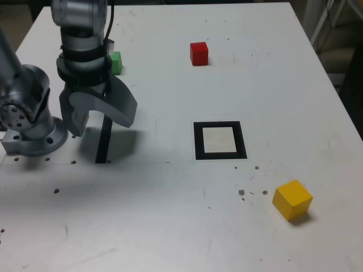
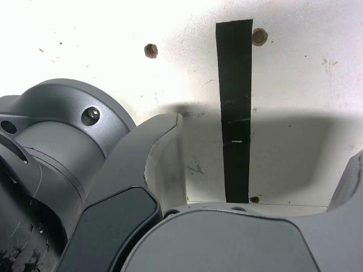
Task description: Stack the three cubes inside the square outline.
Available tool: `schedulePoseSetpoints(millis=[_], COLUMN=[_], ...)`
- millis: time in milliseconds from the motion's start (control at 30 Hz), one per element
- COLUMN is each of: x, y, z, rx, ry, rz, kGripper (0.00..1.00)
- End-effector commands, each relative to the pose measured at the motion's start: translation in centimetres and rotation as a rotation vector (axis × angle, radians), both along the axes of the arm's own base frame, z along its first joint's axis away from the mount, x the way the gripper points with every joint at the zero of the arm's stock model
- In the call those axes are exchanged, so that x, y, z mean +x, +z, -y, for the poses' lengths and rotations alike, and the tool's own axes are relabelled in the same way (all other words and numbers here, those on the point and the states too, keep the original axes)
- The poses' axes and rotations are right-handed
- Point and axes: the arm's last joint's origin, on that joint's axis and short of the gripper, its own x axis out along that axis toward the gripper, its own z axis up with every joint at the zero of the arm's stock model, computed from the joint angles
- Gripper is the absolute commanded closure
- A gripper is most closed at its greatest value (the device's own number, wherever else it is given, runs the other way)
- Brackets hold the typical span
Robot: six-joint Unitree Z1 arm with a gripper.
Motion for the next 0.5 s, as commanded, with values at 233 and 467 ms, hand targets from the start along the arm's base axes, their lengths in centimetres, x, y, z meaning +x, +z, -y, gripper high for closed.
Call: schedulePoseSetpoints(millis=[233,467], x=[-0.11,0.09], y=[0.12,0.11], z=[0.02,0.02], rx=[0.002,0.002], ry=[0.0,0.002], rz=[0.001,-0.001], kGripper=[0.01,0.01])
